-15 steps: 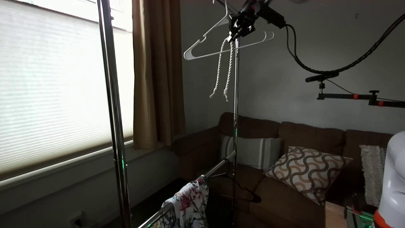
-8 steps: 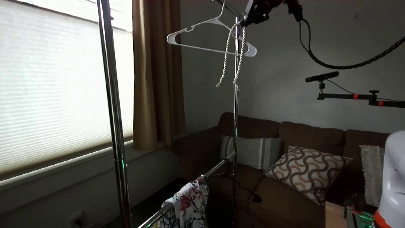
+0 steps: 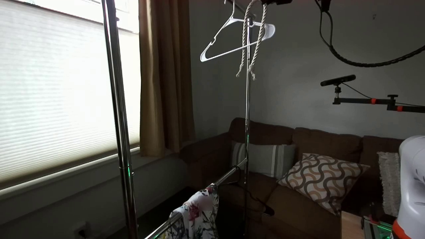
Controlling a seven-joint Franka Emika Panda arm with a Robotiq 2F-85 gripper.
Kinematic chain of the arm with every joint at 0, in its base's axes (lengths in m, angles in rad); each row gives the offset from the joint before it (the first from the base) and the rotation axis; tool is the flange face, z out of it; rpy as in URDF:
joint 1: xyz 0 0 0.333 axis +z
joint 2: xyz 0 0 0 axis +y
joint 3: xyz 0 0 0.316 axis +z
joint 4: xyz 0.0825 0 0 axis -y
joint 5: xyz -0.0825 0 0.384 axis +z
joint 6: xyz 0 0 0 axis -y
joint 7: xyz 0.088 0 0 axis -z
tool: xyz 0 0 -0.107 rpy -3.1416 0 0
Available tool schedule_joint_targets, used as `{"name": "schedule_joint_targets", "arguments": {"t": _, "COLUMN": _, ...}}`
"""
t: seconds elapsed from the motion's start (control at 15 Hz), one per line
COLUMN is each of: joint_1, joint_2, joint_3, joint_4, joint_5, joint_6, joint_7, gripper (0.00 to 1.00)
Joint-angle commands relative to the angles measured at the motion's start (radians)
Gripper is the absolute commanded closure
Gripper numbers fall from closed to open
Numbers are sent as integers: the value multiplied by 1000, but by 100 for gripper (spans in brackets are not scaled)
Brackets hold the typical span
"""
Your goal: Move the rope from the clothes hanger to the bottom rail
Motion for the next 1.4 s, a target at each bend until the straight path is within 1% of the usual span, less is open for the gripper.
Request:
{"name": "schedule_joint_targets", "arguments": {"t": 0.0, "joint_1": -18, "joint_2": -29, "joint_3": 25, "joint_4": -52, "joint_5": 13, "joint_6": 128, "joint_7": 18, "gripper": 97}}
{"name": "schedule_joint_targets", "arguments": {"t": 0.2, "joint_1": -31, "joint_2": -24, "joint_3": 44, "joint_4": -64, "joint_5": 23, "joint_6": 292, "joint_7": 88, "gripper": 97}}
{"name": "schedule_joint_targets", "arguments": {"t": 0.33, "joint_1": -21, "joint_2": -18, "joint_3": 50, "joint_4": -69, "joint_5": 32, "joint_6": 387, "joint_7": 128, "gripper": 97}}
{"name": "schedule_joint_targets", "arguments": {"t": 0.4, "joint_1": -11, "joint_2": -16, "joint_3": 51, "joint_4": -70, "joint_5": 33, "joint_6": 423, "joint_7": 138, "gripper": 97}}
{"name": "schedule_joint_targets", "arguments": {"t": 0.53, "joint_1": 16, "joint_2": -23, "joint_3": 44, "joint_4": -70, "joint_5": 32, "joint_6": 438, "joint_7": 139, "gripper": 97}}
{"name": "schedule_joint_targets", "arguments": {"t": 0.8, "joint_1": 133, "joint_2": -86, "joint_3": 2, "joint_4": -86, "joint_5": 51, "joint_6": 378, "joint_7": 58, "gripper": 97}}
{"name": "schedule_joint_targets", "arguments": {"t": 0.87, "joint_1": 171, "joint_2": -108, "joint_3": -11, "joint_4": -92, "joint_5": 55, "joint_6": 346, "joint_7": 28, "gripper": 97}}
{"name": "schedule_joint_targets", "arguments": {"t": 0.93, "joint_1": 193, "joint_2": -121, "joint_3": -17, "joint_4": -94, "joint_5": 59, "joint_6": 321, "joint_7": 10, "gripper": 97}}
{"name": "schedule_joint_targets", "arguments": {"t": 1.0, "joint_1": 198, "joint_2": -127, "joint_3": -20, "joint_4": -97, "joint_5": 52, "joint_6": 257, "joint_7": 4, "gripper": 97}}
{"name": "schedule_joint_targets", "arguments": {"t": 1.07, "joint_1": 188, "joint_2": -126, "joint_3": -17, "joint_4": -101, "joint_5": 39, "joint_6": 212, "joint_7": 1, "gripper": 97}}
{"name": "schedule_joint_targets", "arguments": {"t": 1.13, "joint_1": 151, "joint_2": -104, "joint_3": -7, "joint_4": -116, "joint_5": 15, "joint_6": 160, "joint_7": 14, "gripper": 97}}
{"name": "schedule_joint_targets", "arguments": {"t": 1.2, "joint_1": 127, "joint_2": -93, "joint_3": 0, "joint_4": -130, "joint_5": 3, "joint_6": 132, "joint_7": 17, "gripper": 97}}
{"name": "schedule_joint_targets", "arguments": {"t": 1.33, "joint_1": 77, "joint_2": -73, "joint_3": 23, "joint_4": -198, "joint_5": -22, "joint_6": 113, "joint_7": 20, "gripper": 97}}
